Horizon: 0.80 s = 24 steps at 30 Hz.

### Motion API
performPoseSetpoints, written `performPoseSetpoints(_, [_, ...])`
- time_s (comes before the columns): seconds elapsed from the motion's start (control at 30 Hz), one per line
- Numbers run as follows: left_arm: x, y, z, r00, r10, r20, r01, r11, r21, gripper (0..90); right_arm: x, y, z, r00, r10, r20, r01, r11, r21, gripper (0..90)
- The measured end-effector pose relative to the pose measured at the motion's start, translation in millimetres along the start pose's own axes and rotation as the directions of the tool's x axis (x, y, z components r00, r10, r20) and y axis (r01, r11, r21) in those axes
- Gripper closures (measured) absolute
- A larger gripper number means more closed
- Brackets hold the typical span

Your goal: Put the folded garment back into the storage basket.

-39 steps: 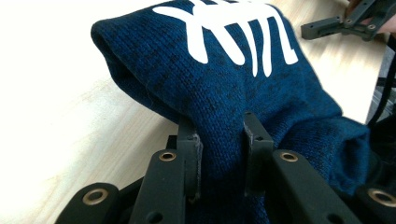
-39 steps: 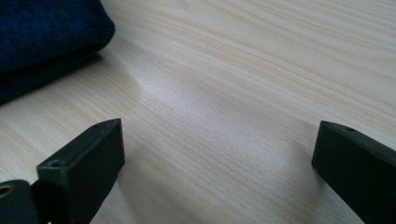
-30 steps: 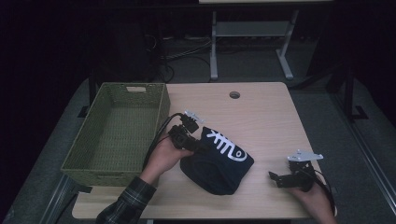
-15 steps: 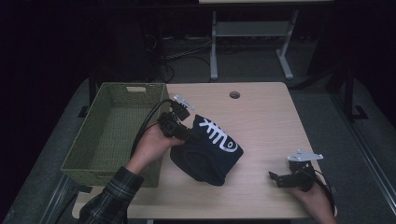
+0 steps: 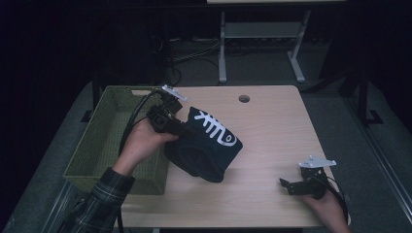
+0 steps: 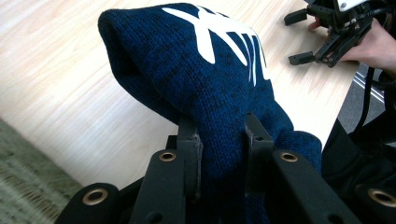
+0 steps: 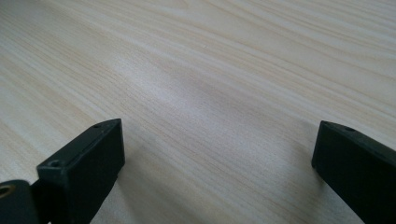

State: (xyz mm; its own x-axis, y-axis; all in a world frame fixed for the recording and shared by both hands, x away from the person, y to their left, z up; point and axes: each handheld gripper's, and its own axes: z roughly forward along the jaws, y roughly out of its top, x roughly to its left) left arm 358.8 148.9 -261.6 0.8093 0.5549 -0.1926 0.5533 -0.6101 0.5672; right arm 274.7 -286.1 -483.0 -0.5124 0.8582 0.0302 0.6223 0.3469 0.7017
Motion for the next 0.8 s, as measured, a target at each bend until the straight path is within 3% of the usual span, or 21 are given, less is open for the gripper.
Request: performPoseSetpoints(0.8, [23.0, -17.7, -82.6, 0.9942, -0.074, -0.079, 0.068, 0.9951, -0.071, 73.9, 0.0, 0.0, 0.1, 1.0, 0.0, 0.001, 0.0, 1.0, 0.0, 2.2])
